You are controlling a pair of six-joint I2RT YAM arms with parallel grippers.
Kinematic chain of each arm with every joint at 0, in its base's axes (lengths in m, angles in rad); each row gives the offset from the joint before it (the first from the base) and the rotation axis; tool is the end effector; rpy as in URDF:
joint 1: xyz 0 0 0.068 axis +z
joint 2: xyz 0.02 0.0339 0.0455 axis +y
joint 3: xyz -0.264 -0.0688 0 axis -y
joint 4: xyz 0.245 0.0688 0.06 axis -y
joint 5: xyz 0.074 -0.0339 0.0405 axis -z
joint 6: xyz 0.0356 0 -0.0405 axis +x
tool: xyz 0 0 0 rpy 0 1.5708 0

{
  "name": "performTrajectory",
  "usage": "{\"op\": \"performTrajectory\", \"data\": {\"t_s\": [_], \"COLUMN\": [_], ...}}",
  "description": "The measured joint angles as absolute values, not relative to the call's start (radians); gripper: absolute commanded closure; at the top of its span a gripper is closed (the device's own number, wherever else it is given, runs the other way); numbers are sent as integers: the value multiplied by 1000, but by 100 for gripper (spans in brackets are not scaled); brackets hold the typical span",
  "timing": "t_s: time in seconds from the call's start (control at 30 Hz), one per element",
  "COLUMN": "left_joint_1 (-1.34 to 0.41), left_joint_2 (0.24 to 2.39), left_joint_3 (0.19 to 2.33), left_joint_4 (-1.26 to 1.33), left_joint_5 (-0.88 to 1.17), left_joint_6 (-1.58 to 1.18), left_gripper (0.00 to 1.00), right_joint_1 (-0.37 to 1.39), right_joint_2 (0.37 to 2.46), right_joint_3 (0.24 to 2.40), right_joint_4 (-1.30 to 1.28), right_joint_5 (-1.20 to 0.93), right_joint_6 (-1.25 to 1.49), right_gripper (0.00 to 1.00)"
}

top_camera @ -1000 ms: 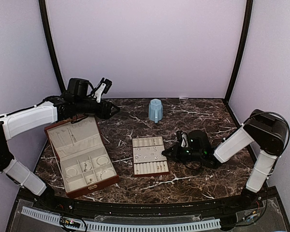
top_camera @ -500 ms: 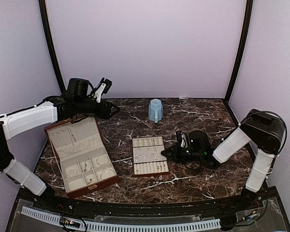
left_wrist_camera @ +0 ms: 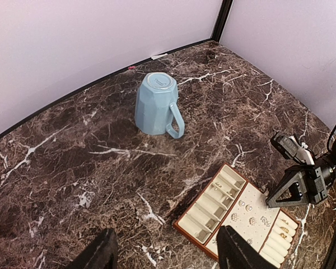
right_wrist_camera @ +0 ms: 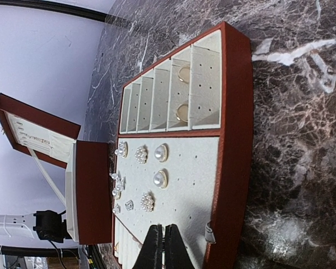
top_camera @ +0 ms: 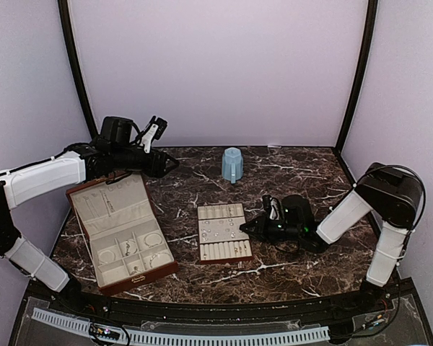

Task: Organize the mixed jewelry
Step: Insert the earring into the earring holder.

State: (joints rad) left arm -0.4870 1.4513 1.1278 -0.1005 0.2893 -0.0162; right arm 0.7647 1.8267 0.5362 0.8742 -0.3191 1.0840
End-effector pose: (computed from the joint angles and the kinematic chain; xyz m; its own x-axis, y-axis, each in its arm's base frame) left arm 0.2943 -0.1674 0.3101 -0.3745 0.1808 -0.9094 0.6723 0.7284 -0.1321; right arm 0.2166 0.2233 0.1065 -0.9005 0.2990 -0.3157 -0.1465 0.4750 0.8677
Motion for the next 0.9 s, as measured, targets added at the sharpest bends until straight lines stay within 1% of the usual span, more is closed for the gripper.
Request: {"op": "performTrajectory", "data": {"t_s": [0.9], "left_joint_1": [-486], "left_joint_2": [1435], "left_joint_3": [1117], "left_joint_4": [-95], "left_joint_5": [289], "left_joint_6": [-16], "left_gripper": [36], "right_joint_1": [753], "right_joint_2": [1811], "right_joint_3": [486], "right_joint_4": [910], "right_joint_5": [-300], "right_joint_6": [1121], "right_gripper": [100]}}
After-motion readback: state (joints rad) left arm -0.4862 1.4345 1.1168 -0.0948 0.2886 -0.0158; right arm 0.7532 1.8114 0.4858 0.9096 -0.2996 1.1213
